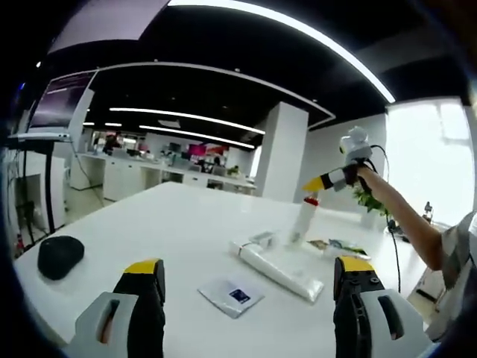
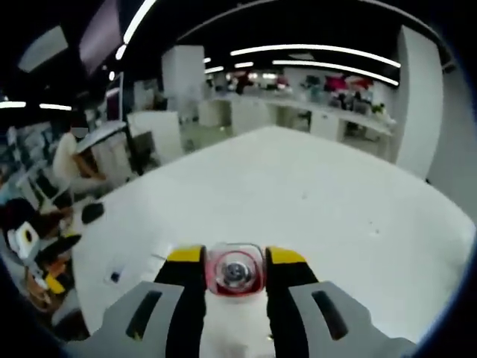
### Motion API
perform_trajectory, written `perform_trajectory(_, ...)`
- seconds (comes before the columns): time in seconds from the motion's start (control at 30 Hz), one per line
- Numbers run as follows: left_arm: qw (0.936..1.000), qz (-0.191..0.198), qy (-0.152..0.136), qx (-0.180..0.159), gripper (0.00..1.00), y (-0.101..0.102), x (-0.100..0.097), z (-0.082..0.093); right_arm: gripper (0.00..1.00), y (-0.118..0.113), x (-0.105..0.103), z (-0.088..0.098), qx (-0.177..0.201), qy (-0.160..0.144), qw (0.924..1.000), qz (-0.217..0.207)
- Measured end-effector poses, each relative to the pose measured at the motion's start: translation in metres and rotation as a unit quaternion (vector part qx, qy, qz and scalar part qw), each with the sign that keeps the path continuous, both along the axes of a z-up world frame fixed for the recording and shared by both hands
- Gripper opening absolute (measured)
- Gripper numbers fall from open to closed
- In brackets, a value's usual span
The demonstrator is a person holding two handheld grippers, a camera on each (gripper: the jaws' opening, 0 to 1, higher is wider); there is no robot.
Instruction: Arrange the skincare products in the storage area until every visible bottle or jar stands upright without overlapping.
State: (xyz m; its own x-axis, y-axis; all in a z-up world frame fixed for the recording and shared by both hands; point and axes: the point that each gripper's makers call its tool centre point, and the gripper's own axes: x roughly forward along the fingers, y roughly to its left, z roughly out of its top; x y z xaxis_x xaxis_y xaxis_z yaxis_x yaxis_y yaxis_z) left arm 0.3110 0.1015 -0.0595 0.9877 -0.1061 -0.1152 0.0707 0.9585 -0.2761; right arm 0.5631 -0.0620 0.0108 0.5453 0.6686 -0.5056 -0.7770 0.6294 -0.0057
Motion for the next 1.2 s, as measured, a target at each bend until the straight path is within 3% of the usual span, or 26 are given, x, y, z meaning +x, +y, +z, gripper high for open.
perform_trajectory(0.13, 1.0000, 0.001, -0.001, -0.002, 0.97, 0.000, 0.000, 0.001, 0.28, 0.004, 0.007, 0.001, 0.015, -0.004, 0.9999, -0.002)
perform_trajectory(0.4, 1.0000, -0.003, 0.000, -0.001, 0.97, -0.004, 0.001, 0.000, 0.29, 0.014, 0.016, 0.004, 0.034, -0.059, 0.9977, -0.004)
perform_trajectory(0.57, 1.0000, -0.005, -0.003, 0.000, 0.97, -0.006, 0.002, 0.002, 0.30, 0.014, 0.016, 0.006, 0.046, -0.116, 0.9921, 0.013)
perform_trajectory(0.67, 1.0000, -0.004, -0.002, -0.001, 0.97, -0.006, 0.001, 0.002, 0.34, 0.011, 0.016, -0.007, 0.042, -0.111, 0.9929, 0.012)
perform_trajectory(0.8, 1.0000, -0.003, 0.000, 0.000, 0.97, -0.004, 0.001, 0.001, 0.45, 0.007, 0.015, -0.026, 0.067, -0.081, 0.9943, 0.012)
perform_trajectory(1.07, 1.0000, -0.003, -0.002, 0.000, 0.97, -0.005, 0.002, 0.003, 0.41, 0.004, 0.012, -0.055, 0.081, -0.032, 0.9961, 0.012)
perform_trajectory(1.2, 1.0000, -0.008, 0.000, 0.001, 0.97, -0.008, 0.003, 0.002, 0.31, 0.006, 0.011, -0.068, 0.077, -0.012, 0.9969, 0.015)
